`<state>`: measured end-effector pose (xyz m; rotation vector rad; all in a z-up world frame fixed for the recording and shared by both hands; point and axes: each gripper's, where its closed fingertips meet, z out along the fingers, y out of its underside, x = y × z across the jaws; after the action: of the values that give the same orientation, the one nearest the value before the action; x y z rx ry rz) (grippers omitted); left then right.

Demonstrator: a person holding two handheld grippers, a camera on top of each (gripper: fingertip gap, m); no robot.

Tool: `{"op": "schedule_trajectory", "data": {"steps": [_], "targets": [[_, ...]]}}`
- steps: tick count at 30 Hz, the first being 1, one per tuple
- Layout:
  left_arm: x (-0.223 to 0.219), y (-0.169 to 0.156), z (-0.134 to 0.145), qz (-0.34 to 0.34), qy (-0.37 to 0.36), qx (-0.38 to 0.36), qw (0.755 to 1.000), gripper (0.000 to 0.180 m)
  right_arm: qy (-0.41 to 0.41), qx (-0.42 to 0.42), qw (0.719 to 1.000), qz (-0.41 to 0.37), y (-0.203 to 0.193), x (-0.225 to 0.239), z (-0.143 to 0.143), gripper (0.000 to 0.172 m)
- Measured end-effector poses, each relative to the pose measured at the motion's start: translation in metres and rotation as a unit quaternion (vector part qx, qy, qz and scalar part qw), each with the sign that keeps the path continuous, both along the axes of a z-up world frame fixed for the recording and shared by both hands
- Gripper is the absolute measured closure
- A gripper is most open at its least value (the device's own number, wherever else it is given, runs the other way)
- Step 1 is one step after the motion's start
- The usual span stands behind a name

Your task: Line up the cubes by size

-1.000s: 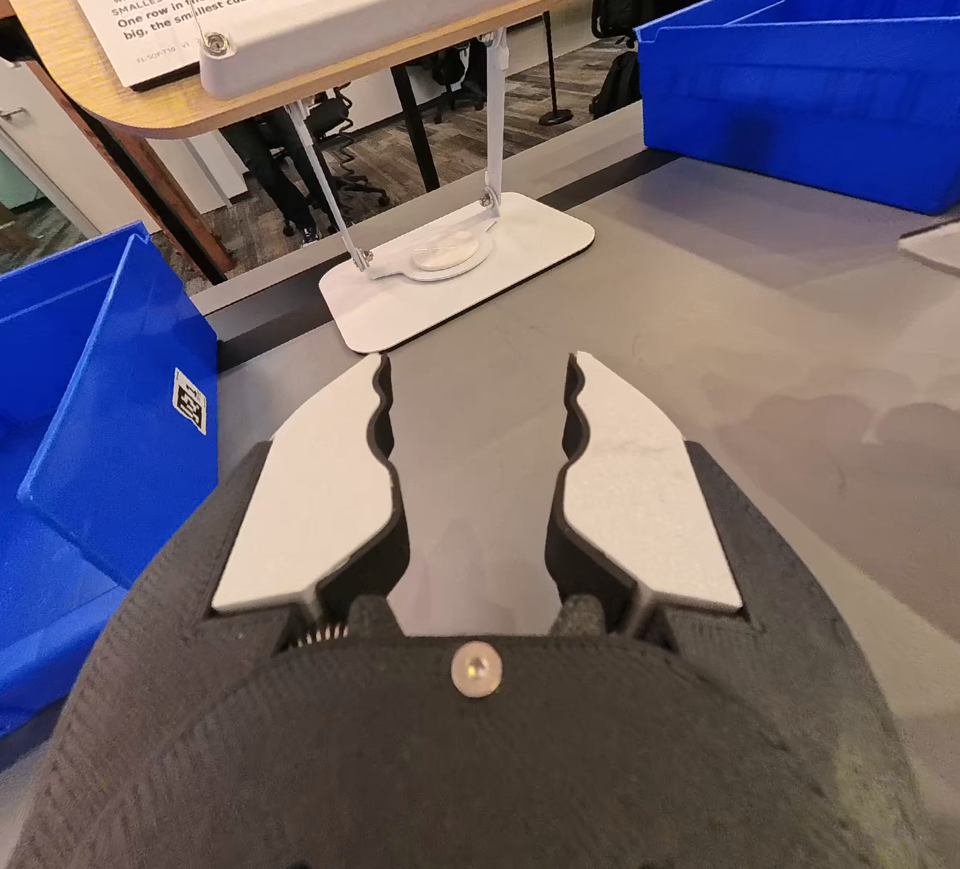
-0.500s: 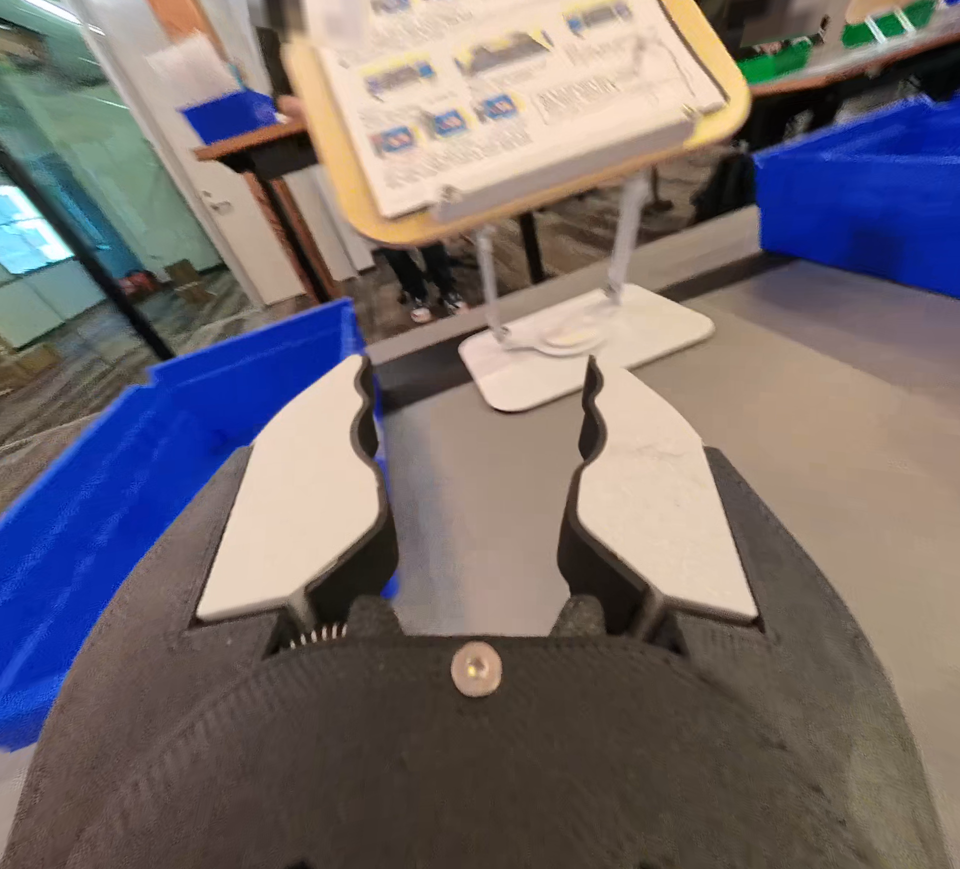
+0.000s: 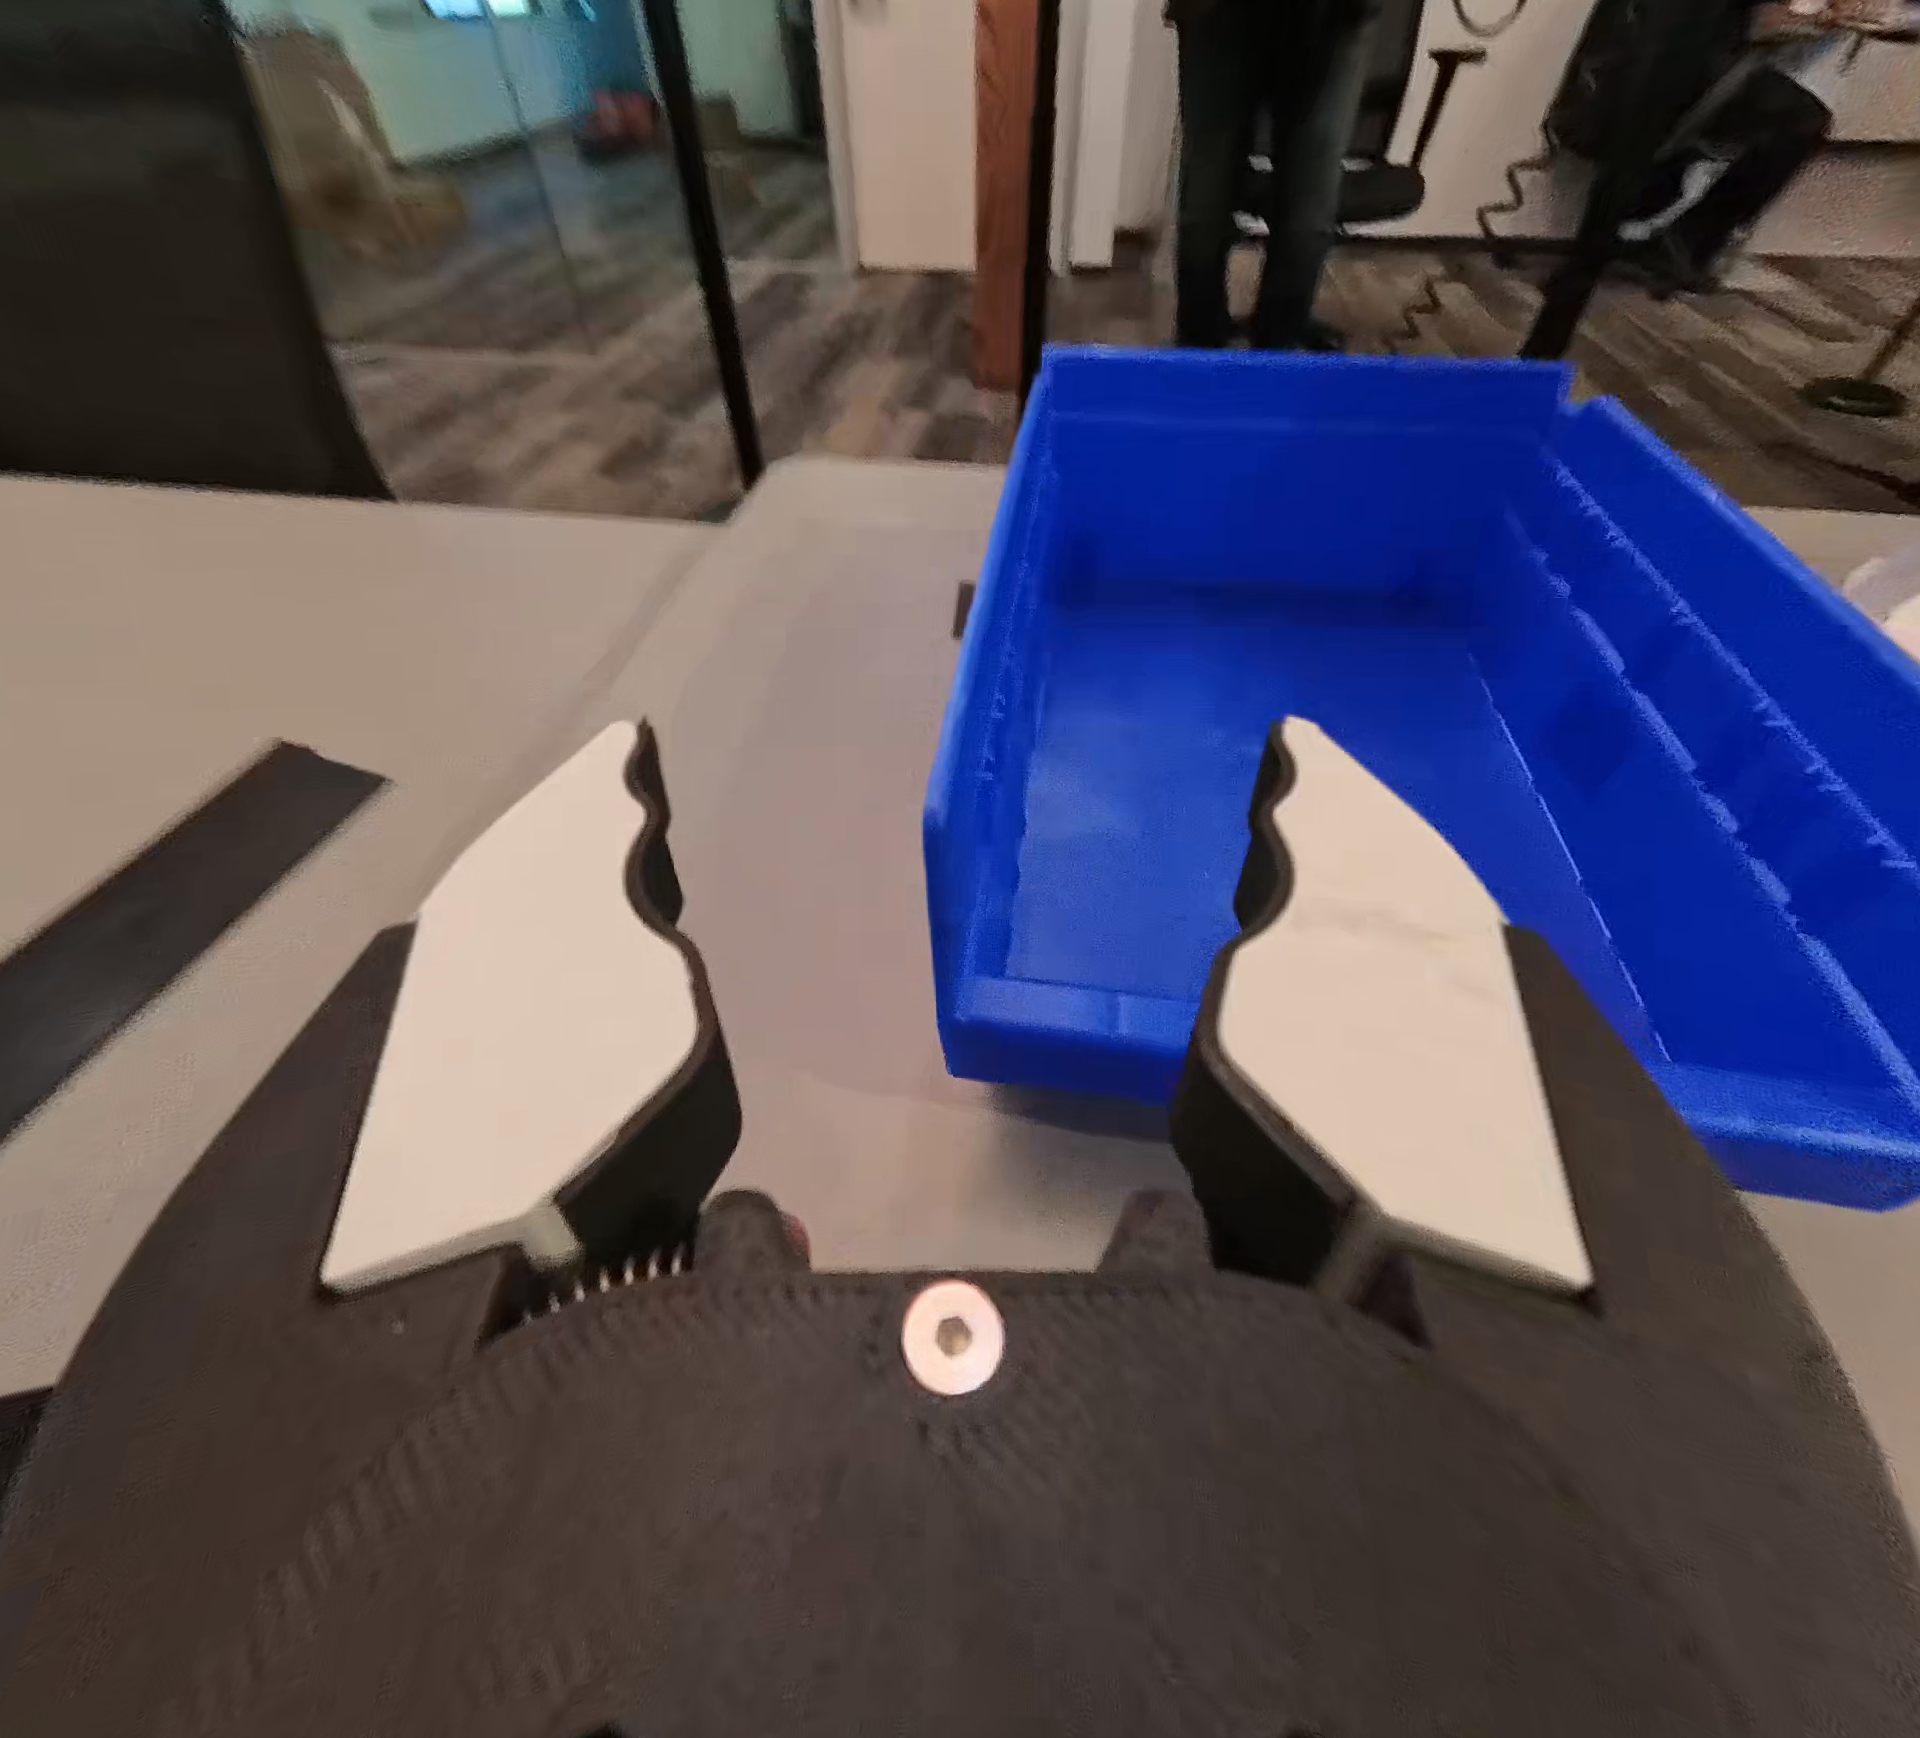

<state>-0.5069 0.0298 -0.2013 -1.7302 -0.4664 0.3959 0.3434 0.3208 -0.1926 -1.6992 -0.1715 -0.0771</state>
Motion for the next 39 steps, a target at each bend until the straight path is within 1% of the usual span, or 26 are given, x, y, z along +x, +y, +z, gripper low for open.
{"op": "schedule_trajectory", "data": {"steps": [2, 4, 5, 8, 12, 14, 17, 18, 19, 20, 23, 25, 27, 29, 31, 33, 36, 39], "targets": [[-0.003, 0.014, -0.018, -0.030, -0.043, -0.003, 0.999, 0.073, -0.010, -0.009, 1.000, 0.013, 0.008, -0.005, -0.007, 0.106], [-0.004, 0.023, -0.031, -0.045, -0.066, -0.010, 0.997, 0.075, -0.009, -0.025, 0.999, 0.037, 0.015, -0.017, -0.015, 0.106], [-0.003, 0.027, -0.036, -0.052, -0.070, -0.012, 0.996, 0.078, 0.001, -0.030, 0.998, 0.049, 0.019, -0.024, -0.018, 0.106], [-0.002, 0.034, -0.045, -0.061, -0.061, -0.029, 0.996, 0.098, -0.006, -0.042, 0.997, 0.065, 0.029, -0.039, -0.026, 0.110], [-0.002, 0.041, -0.044, -0.073, -0.078, -0.015, 0.994, 0.121, 0.005, -0.056, 0.996, 0.073, 0.042, -0.051, -0.034, 0.118], [-0.001, 0.045, -0.043, -0.083, -0.089, -0.008, 0.993, 0.137, 0.002, -0.065, 0.995, 0.071, 0.047, -0.051, -0.040, 0.120], [-0.008, 0.043, -0.043, -0.071, -0.101, 0.003, 0.992, 0.160, 0.013, -0.061, 0.995, 0.076, 0.052, -0.051, -0.040, 0.133], [-0.010, 0.042, -0.043, -0.068, -0.107, 0.010, 0.992, 0.165, 0.011, -0.065, 0.995, 0.075, 0.053, -0.049, -0.041, 0.142], [-0.012, 0.042, -0.043, -0.066, -0.115, 0.018, 0.991, 0.170, 0.007, -0.069, 0.995, 0.078, 0.054, -0.050, -0.041, 0.148], [-0.013, 0.041, -0.043, -0.065, -0.123, 0.023, 0.990, 0.175, 0.003, -0.070, 0.994, 0.081, 0.055, -0.050, -0.042, 0.150], [-0.014, 0.039, -0.043, -0.068, -0.129, 0.027, 0.989, 0.177, 0.015, -0.073, 0.995, 0.073, 0.057, -0.047, -0.042, 0.133], [-0.013, 0.039, -0.043, -0.068, -0.128, 0.023, 0.989, 0.177, 0.016, -0.077, 0.995, 0.056, 0.056, -0.041, -0.043, 0.129], [-0.013, 0.039, -0.043, -0.067, -0.127, 0.026, 0.989, 0.177, 0.033, -0.087, 0.993, 0.066, 0.054, -0.042, -0.045, 0.134], [-0.013, 0.038, -0.043, -0.070, -0.130, 0.028, 0.989, 0.176, 0.048, -0.105, 0.989, 0.094, 0.051, -0.049, -0.047, 0.150], [-0.013, 0.038, -0.043, -0.072, -0.133, 0.031, 0.988, 0.176, 0.040, -0.112, 0.986, 0.114, 0.050, -0.057, -0.048, 0.166], [-0.012, 0.038, -0.043, -0.075, -0.133, 0.034, 0.988, 0.176, 0.039, -0.114, 0.985, 0.122, 0.049, -0.059, -0.048, 0.168], [-0.011, 0.037, -0.042, -0.075, -0.135, 0.042, 0.987, 0.176, 0.065, -0.117, 0.981, 0.140, 0.044, -0.062, -0.048, 0.170], [-0.010, 0.034, -0.042, -0.079, -0.142, 0.049, 0.986, 0.176, 0.047, -0.123, 0.981, 0.144, 0.037, -0.065, -0.049, 0.170]]}}
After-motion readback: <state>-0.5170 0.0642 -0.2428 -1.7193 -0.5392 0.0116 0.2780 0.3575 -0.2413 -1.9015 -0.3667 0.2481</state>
